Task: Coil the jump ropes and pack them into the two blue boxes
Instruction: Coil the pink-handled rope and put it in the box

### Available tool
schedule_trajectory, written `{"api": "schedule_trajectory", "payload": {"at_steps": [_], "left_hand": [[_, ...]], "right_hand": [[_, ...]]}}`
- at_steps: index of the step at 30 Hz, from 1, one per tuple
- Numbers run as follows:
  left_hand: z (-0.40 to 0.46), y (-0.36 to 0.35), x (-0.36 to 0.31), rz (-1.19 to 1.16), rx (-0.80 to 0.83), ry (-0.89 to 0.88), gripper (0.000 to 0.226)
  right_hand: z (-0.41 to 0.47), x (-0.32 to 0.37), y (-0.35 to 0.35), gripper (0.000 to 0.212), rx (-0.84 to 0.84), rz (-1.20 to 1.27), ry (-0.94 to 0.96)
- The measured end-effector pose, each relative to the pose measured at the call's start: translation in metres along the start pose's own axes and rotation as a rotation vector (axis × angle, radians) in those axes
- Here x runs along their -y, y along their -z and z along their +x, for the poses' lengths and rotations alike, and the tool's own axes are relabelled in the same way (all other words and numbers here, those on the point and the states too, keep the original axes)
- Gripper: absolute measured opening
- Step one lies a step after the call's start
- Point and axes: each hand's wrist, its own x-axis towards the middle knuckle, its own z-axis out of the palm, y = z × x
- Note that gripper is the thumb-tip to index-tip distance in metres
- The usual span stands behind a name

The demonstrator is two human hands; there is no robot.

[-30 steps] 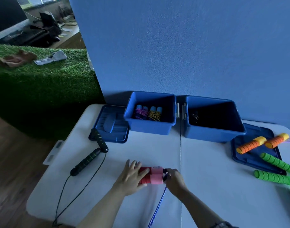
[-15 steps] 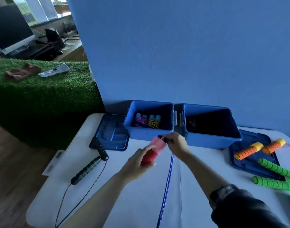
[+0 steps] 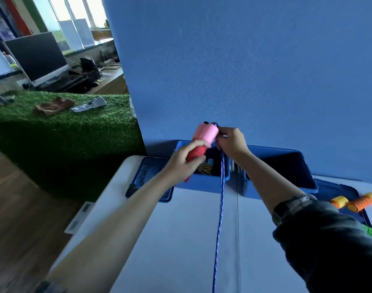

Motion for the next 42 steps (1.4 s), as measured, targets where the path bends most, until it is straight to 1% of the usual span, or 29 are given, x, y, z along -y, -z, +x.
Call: {"api": "schedule_trajectory", "payload": {"at_steps": [2, 4, 6, 8, 10, 13, 14, 15, 16, 18, 20, 23, 24, 26, 28, 29, 30, 31, 33, 35, 36, 37, 38, 39, 41, 42], "left_hand": [[0.011, 0.001, -0.010, -0.087, -0.093, 0.062, 0.034], [0.022, 0.002, -0.019, -0.187, -0.226, 0.109, 0.031], [0.035, 0.006, -0.026, -0.295, -0.385, 0.150, 0.027], [0.045, 0.010, -0.031, -0.437, -0.469, 0.198, 0.025], [0.049, 0.011, -0.034, -0.548, -0.460, 0.243, 0.023], [0.047, 0.013, -0.035, -0.690, -0.393, 0.314, 0.019], [0.045, 0.014, -0.035, -0.737, -0.365, 0.314, 0.018], [0.044, 0.016, -0.034, -0.729, -0.367, 0.290, 0.018], [0.043, 0.016, -0.031, -0.716, -0.399, 0.273, 0.018], [0.040, 0.018, -0.022, -0.580, -0.451, 0.282, 0.021], [0.034, 0.023, -0.013, -0.376, -0.479, 0.272, 0.023], [0.028, 0.033, 0.001, -0.205, -0.510, 0.276, 0.030], [0.026, 0.036, 0.006, -0.122, -0.515, 0.242, 0.030], [0.019, 0.047, 0.014, 0.205, -0.482, 0.152, 0.027], [0.012, 0.066, 0.028, 0.523, -0.437, 0.078, 0.032], [0.008, 0.075, 0.032, 0.608, -0.407, 0.086, 0.034], [0.005, 0.082, 0.036, 0.642, -0.371, 0.095, 0.034], [0.002, 0.087, 0.037, 0.701, -0.311, 0.068, 0.031], [-0.005, 0.084, 0.037, 0.858, -0.149, -0.083, 0.025], [-0.012, 0.073, 0.034, 0.946, 0.014, -0.231, 0.030], [-0.016, 0.067, 0.035, 0.988, 0.056, -0.311, 0.032], [-0.021, 0.061, 0.034, 1.022, 0.092, -0.349, 0.035], [-0.025, 0.055, 0.035, 1.066, 0.142, -0.371, 0.038], [-0.028, 0.048, 0.034, 1.048, 0.219, -0.327, 0.041], [-0.036, 0.031, 0.038, 0.974, 0.328, -0.250, 0.051], [-0.039, 0.022, 0.039, 0.926, 0.348, -0.233, 0.057]], "right_hand": [[-0.006, 0.006, -0.008, 0.032, 0.018, 0.078, -0.027], [-0.015, 0.012, -0.018, 0.032, 0.065, 0.121, -0.037], [-0.026, 0.012, -0.030, 0.031, 0.140, 0.041, -0.007], [-0.038, 0.013, -0.039, 0.027, 0.213, 0.049, -0.008], [-0.047, 0.015, -0.043, 0.028, 0.265, 0.146, -0.050], [-0.052, 0.013, -0.037, 0.035, 0.380, 0.231, -0.106], [-0.054, 0.010, -0.034, 0.036, 0.425, 0.238, -0.120], [-0.056, 0.007, -0.031, 0.037, 0.455, 0.248, -0.136], [-0.058, 0.004, -0.028, 0.038, 0.468, 0.266, -0.150], [-0.060, -0.003, -0.021, 0.039, 0.483, 0.251, -0.160], [-0.062, -0.005, -0.011, 0.035, 0.523, 0.195, -0.146], [-0.067, -0.003, 0.006, 0.029, 0.600, 0.073, -0.111], [-0.070, -0.002, 0.011, 0.028, 0.624, 0.009, -0.082], [-0.074, -0.002, 0.021, 0.026, 0.645, -0.203, 0.011], [-0.075, -0.005, 0.035, 0.026, 0.616, -0.378, 0.090], [-0.075, -0.007, 0.043, 0.025, 0.591, -0.413, 0.107], [-0.076, -0.008, 0.051, 0.025, 0.569, -0.427, 0.121], [-0.077, -0.007, 0.057, 0.024, 0.558, -0.442, 0.136], [-0.080, -0.003, 0.067, 0.021, 0.537, -0.469, 0.182], [-0.081, 0.001, 0.074, 0.019, 0.490, -0.462, 0.232], [-0.080, 0.003, 0.079, 0.018, 0.467, -0.448, 0.253], [-0.078, 0.004, 0.083, 0.017, 0.450, -0.437, 0.275], [-0.077, 0.007, 0.086, 0.017, 0.440, -0.435, 0.300], [-0.075, 0.007, 0.088, 0.017, 0.434, -0.442, 0.331], [-0.072, 0.006, 0.089, 0.016, 0.431, -0.430, 0.385], [-0.071, 0.005, 0.088, 0.015, 0.432, -0.415, 0.396]]}}
